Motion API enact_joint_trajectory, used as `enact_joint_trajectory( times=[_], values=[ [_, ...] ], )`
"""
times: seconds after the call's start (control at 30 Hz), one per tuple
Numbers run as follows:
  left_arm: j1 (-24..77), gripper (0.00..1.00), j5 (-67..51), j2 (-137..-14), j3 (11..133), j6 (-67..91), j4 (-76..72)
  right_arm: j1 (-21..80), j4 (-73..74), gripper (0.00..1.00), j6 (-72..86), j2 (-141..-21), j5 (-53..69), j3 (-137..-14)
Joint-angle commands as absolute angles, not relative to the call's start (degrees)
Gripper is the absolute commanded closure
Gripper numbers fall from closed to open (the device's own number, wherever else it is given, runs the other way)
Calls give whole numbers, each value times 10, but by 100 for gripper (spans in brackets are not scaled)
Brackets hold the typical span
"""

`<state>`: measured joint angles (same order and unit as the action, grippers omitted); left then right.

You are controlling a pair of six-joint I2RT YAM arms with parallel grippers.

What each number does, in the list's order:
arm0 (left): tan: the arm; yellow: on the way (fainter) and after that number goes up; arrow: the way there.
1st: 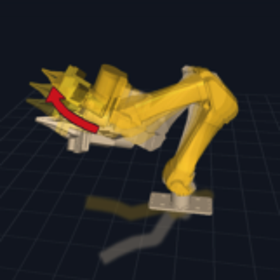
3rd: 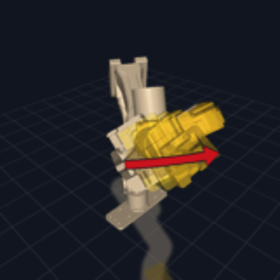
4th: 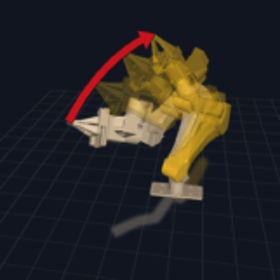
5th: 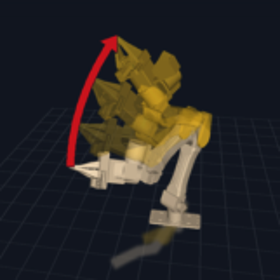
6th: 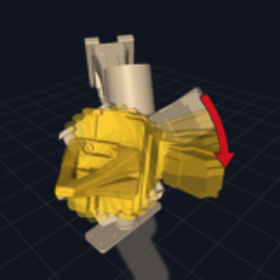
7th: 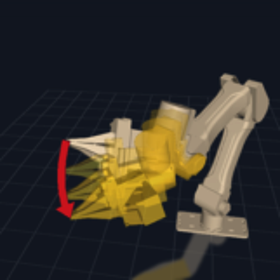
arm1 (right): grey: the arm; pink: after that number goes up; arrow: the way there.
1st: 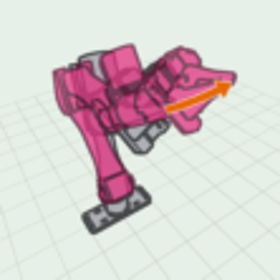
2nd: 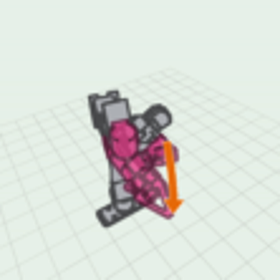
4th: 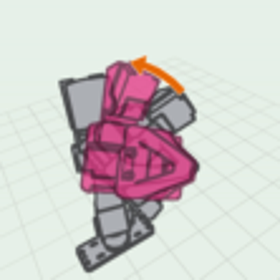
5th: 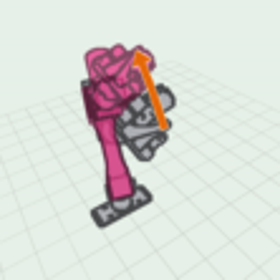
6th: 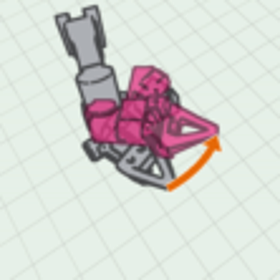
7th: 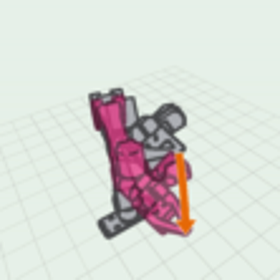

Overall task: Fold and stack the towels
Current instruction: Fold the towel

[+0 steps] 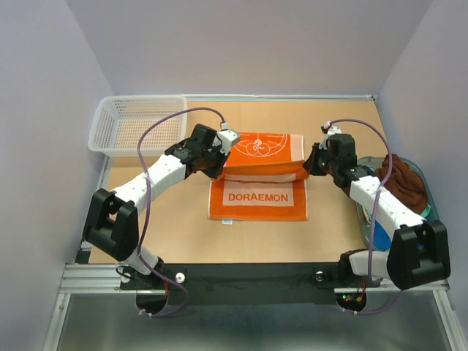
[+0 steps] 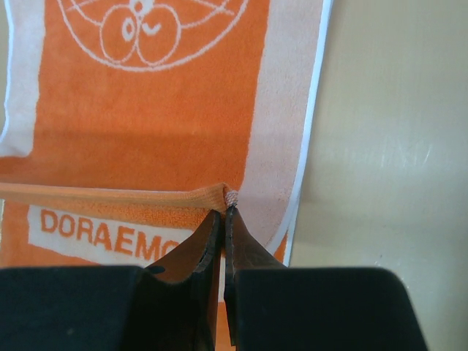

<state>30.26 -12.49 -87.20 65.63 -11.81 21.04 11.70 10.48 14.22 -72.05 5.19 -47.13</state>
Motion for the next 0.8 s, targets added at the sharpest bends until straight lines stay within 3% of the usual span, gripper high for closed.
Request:
enact_joint_trajectory(
  times=[0.0, 0.33, 0.77],
  values=[
    [289, 100, -92, -881, 643, -101, 224, 104, 105, 99, 177, -737, 33, -451],
    [289, 100, -105, -951, 613, -63, 214, 104, 120, 99, 193, -793, -23, -434],
    [280, 100, -90, -1064, 685, -44, 229, 99, 120, 99, 184, -955, -63, -511]
  ],
)
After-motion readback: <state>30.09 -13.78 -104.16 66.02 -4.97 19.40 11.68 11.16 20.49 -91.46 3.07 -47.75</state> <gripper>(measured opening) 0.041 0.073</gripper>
